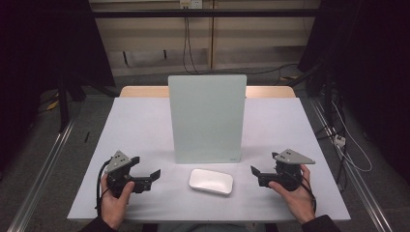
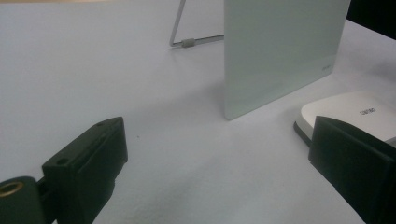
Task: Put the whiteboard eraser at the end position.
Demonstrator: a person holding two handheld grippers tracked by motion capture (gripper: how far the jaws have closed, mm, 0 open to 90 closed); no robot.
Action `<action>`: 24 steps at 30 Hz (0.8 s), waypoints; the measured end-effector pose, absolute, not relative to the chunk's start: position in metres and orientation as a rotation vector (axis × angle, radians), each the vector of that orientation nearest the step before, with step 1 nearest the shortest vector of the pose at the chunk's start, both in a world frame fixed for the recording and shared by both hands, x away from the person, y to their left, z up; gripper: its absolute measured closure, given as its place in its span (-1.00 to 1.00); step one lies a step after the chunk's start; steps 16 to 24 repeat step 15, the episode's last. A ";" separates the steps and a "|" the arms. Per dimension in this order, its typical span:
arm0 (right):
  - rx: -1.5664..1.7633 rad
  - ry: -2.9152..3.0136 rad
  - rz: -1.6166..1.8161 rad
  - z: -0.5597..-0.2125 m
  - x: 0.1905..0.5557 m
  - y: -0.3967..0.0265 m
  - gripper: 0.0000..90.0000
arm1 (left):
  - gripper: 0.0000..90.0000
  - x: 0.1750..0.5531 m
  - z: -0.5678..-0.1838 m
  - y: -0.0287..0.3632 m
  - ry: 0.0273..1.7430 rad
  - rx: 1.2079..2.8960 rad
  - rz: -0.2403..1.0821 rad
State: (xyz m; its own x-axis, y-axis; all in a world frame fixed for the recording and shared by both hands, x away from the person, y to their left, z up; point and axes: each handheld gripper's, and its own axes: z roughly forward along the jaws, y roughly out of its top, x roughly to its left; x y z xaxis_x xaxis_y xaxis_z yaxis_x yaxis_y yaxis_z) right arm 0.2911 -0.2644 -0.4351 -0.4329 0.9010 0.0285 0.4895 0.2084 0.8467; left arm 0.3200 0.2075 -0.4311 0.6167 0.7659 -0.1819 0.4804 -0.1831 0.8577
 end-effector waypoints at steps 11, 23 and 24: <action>1.332 1.959 1.153 -0.437 0.284 -0.277 -0.82 | -0.90 0.319 -0.430 0.208 1.003 1.835 0.364; 1.334 1.951 1.166 -0.436 0.284 -0.277 -0.81 | -0.90 0.320 -0.431 0.208 1.006 1.837 0.365; 1.334 1.951 1.166 -0.436 0.284 -0.277 -0.81 | -0.90 0.320 -0.431 0.208 1.006 1.837 0.365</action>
